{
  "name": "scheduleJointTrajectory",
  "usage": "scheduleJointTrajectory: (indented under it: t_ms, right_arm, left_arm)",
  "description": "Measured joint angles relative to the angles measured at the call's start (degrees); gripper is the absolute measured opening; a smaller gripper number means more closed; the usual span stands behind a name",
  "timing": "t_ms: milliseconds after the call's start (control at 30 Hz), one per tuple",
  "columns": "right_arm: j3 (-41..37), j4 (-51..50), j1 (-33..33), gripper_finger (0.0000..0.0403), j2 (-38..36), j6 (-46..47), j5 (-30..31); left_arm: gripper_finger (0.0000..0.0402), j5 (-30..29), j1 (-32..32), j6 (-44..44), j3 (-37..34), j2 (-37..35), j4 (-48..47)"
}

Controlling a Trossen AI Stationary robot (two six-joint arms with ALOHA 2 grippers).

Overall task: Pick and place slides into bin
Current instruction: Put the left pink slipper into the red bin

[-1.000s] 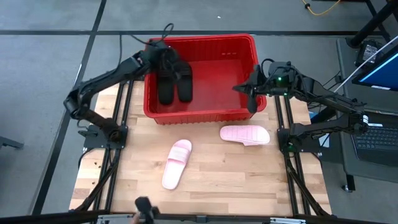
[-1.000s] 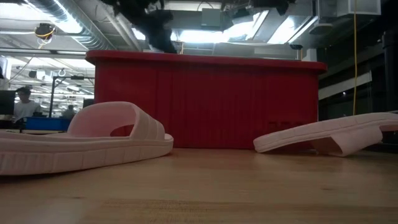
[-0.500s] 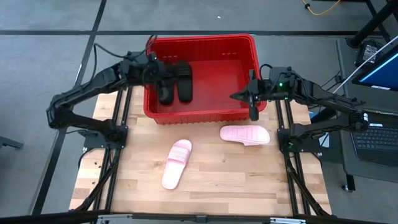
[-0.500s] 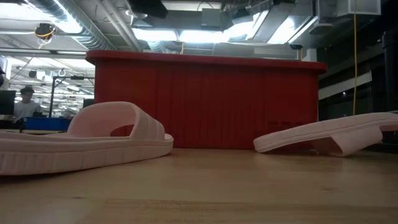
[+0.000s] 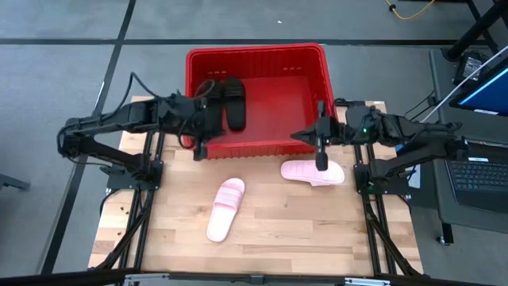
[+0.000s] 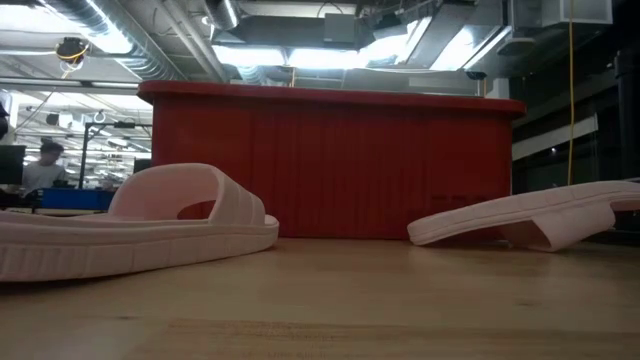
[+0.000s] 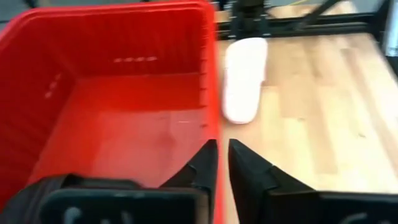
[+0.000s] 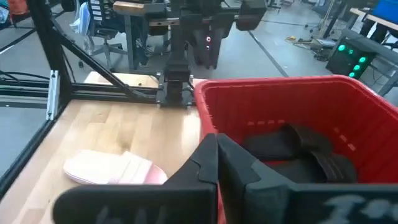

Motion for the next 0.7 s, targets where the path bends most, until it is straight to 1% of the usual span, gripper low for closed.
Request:
scheduleJointTrajectory:
  t_ms: [100,233,333,400,467,567,700]
  right_arm:
    - [0.0,0.15,3.94,0.0004,0.97,1.3,3.13]
    - [0.0,0.42,9.02,0.0004,2.93,4.23,7.44]
    - [0.0,1.27,12.56,0.0004,4.85,6.33,9.97]
    - [0.0,2.41,14.85,0.0004,6.22,8.11,11.64]
    - [0.0,3.36,16.92,0.0004,7.73,9.62,13.35]
    - [0.0,5.2,19.65,0.0004,10.07,10.21,15.13]
    - [0.0,8.63,22.01,0.0004,12.82,10.18,16.94]
  left_arm:
    - [0.0006,-0.09,-3.25,-0.85,0.0,0.0,0.08]
    - [0.0003,-1.87,-7.68,-2.77,0.0,0.0,-0.07]
    - [0.0002,-3.07,-11.67,-5.09,0.0,0.0,-2.13]
    - [0.0002,-5.27,-14.66,-7.29,0.0,0.0,-4.51]
    - [0.0002,-8.67,-18.07,-10.01,0.0,0.28,-6.76]
    - [0.0002,-12.92,-23.23,-14.41,-0.02,0.72,-9.94]
    - [0.0003,-13.99,-28.71,-20.07,-0.43,1.27,-11.82]
